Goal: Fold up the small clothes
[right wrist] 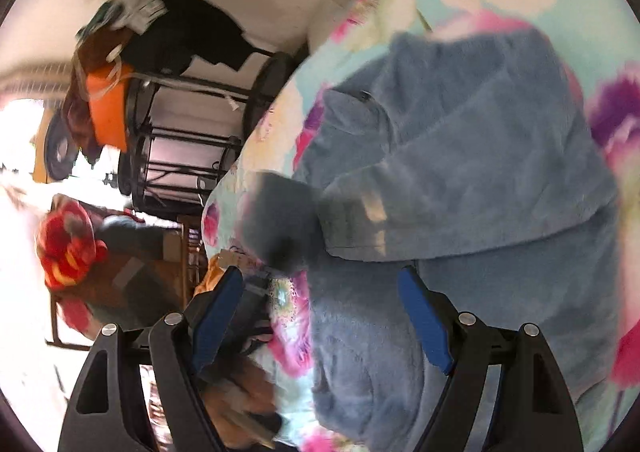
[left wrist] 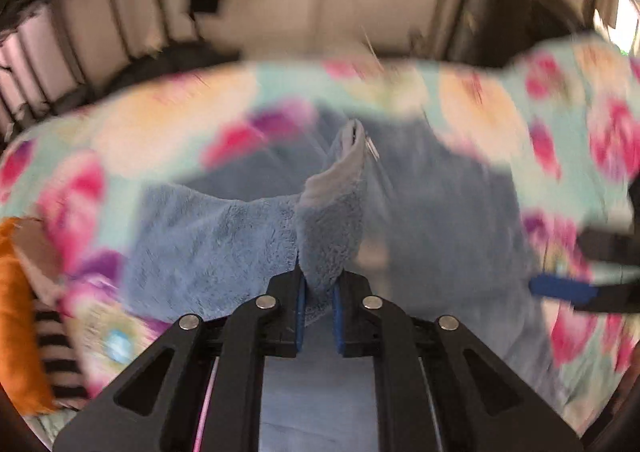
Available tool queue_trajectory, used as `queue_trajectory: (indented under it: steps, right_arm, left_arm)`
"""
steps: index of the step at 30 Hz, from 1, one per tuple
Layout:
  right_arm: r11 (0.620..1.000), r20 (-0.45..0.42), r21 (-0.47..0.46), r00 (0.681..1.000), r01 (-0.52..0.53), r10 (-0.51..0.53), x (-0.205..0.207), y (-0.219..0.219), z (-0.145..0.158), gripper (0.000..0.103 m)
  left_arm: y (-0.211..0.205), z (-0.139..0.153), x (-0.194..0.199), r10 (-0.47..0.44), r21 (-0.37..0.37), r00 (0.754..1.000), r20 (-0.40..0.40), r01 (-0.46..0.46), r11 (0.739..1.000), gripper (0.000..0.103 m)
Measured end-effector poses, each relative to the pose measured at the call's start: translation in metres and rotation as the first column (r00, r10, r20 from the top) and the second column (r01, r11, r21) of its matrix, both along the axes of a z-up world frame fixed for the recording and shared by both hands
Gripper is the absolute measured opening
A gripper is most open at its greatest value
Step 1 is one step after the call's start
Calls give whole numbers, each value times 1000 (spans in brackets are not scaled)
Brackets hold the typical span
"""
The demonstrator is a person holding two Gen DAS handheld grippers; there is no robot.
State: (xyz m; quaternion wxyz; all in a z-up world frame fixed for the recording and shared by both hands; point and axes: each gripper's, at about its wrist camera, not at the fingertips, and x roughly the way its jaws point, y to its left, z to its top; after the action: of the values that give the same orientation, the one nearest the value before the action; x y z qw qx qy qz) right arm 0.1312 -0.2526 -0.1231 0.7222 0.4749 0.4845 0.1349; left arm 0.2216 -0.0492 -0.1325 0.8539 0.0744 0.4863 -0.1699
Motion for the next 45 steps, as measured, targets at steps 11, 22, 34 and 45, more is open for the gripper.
queue_trajectory:
  steps: [11, 22, 34, 45]
  right_arm:
    - [985, -141, 129, 986, 111, -92, 17, 10, -61, 81]
    - [997, -142, 73, 990, 13, -3, 45, 45, -77, 28]
    - [953, 28, -304, 1000, 2, 7, 58, -2, -13, 12]
    - [926, -92, -374, 991, 53, -95, 65, -66, -52, 17]
  left_arm:
    - [-14, -45, -16, 26, -31, 994, -105, -30, 999, 10]
    - [-23, -38, -38, -49, -30, 995, -90, 47, 998, 10]
    - [-9, -3, -33, 22, 20, 999, 36, -23, 1000, 74]
    - [51, -52, 23, 319, 184, 944, -84, -300, 936, 76]
